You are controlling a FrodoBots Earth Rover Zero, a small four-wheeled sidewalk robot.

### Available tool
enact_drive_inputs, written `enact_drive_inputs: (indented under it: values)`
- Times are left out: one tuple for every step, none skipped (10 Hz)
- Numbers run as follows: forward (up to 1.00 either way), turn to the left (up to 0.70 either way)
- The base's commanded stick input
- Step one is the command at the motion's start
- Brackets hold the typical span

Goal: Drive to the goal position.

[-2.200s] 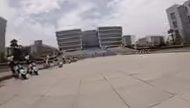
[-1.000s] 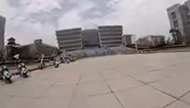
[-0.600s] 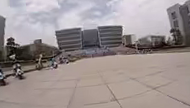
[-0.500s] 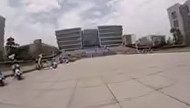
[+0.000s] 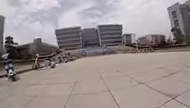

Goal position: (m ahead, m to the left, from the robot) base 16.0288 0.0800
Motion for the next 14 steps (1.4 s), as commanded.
enact_drive_inputs:
  values:
    - [0.70,0.00]
    - [0.70,0.00]
    - [0.70,0.00]
    - [0.70,0.00]
    - [0.70,0.00]
    - [0.70,0.00]
    - [0.70,0.00]
    - [0.70,0.00]
    - [0.70,0.02]
    - [0.70,0.04]
    - [0.70,0.08]
    - [0.70,0.14]
    - [0.70,0.16]
    - [0.70,0.09]
